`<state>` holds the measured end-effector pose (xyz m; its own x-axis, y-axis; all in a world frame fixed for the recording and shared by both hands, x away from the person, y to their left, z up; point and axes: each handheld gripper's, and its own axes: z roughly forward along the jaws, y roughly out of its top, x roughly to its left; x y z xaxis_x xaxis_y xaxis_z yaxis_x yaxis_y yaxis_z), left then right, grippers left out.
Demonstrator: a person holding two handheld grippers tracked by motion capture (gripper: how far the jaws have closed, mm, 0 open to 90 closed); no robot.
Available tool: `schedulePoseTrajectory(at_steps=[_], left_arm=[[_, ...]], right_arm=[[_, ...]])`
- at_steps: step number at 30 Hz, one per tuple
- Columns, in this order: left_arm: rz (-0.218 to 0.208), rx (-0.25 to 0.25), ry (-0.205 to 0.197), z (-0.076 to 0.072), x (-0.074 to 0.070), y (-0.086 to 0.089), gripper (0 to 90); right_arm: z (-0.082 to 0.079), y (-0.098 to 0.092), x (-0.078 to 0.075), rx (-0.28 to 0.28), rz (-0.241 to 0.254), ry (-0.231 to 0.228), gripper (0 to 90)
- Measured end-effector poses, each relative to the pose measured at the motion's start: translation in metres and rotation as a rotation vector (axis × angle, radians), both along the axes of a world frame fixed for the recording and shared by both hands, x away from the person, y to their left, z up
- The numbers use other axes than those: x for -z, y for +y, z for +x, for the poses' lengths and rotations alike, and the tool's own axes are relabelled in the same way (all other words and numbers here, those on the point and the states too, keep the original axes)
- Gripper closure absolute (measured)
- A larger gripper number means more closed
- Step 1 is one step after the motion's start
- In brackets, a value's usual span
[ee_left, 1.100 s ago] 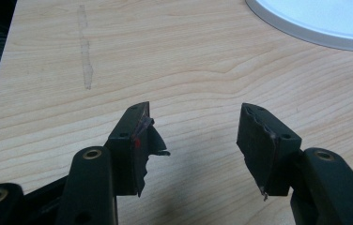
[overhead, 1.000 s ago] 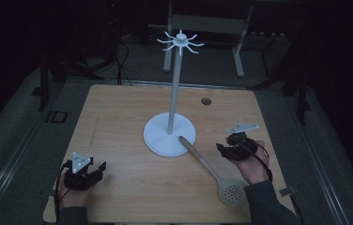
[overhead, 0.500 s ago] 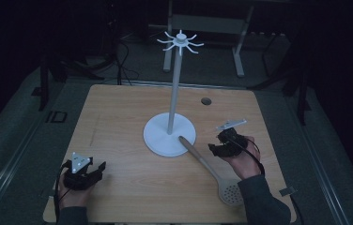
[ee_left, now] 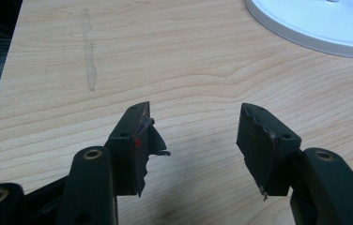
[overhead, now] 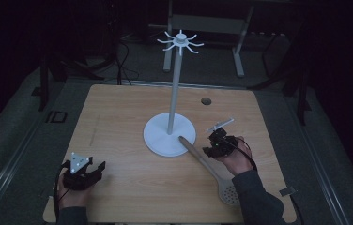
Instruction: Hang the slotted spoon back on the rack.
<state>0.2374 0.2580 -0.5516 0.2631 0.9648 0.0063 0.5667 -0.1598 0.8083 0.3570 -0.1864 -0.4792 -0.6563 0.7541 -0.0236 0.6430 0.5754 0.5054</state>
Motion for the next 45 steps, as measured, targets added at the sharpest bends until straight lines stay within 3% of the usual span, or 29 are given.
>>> schedulePoseTrajectory(at_steps=[13,20,33,45], left_arm=[[0.0,0.002,0.001,0.0,0.0,0.0,44.6],[0.0,0.002,0.003,0.0,0.0,0.0,44.6],[0.0,0.004,0.001,0.0,0.0,0.0,44.6],[-0.002,0.003,-0.001,0.0,0.0,0.001,44.5]], right_arm=[[0.006,0.008,0.017,-0.045,0.006,0.056,62.3],[0.008,0.018,0.031,-0.087,-0.027,0.118,68.4],[0.015,0.027,0.047,-0.098,-0.067,0.183,68.1],[0.018,0.033,0.056,-0.098,-0.114,0.193,72.0]])
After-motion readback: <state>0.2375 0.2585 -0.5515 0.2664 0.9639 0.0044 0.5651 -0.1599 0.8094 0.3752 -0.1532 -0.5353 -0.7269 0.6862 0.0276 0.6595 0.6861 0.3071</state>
